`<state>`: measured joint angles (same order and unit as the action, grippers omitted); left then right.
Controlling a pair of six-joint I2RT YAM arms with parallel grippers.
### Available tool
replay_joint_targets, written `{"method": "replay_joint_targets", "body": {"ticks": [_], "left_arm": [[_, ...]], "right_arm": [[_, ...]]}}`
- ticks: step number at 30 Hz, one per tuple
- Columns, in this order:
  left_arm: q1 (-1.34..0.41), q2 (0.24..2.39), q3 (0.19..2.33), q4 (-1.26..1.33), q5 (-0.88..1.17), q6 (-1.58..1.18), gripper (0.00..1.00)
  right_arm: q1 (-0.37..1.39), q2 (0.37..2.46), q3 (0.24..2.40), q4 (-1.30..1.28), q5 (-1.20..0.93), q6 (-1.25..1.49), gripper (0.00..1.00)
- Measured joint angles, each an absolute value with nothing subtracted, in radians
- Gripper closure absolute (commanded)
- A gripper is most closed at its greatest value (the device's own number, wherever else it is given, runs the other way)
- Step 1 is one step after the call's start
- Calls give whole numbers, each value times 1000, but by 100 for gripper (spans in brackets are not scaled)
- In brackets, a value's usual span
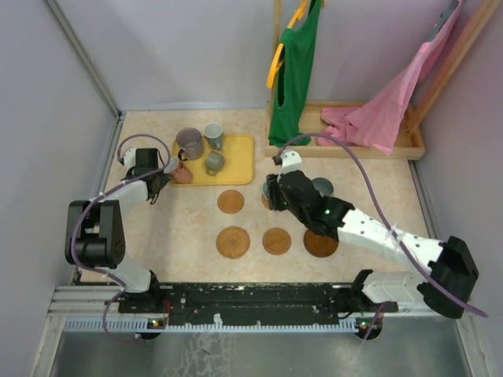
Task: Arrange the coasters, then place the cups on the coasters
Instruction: Adjust the cup on the tray.
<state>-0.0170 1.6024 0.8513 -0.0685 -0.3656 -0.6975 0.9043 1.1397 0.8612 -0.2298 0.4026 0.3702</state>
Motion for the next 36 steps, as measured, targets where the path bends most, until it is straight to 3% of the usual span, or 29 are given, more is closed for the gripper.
{"method": "replay_joint_targets", "body": {"ticks": [4, 9, 22, 36], "left_arm": [[-17, 1580, 831, -68, -366, -708, 54], [-17, 1565, 812, -68, -365, -722, 54], [2, 1509, 783, -67, -374, -730, 54], [84, 1516, 783, -20, -289, -728, 47]], "right_arm": [[900, 1268, 953, -190, 332, 357, 67], [893, 1430, 1098, -139, 244, 344, 99], [874, 1818, 1417, -97, 39, 344, 100], [874, 2054, 1642, -92, -179, 358, 100]]}}
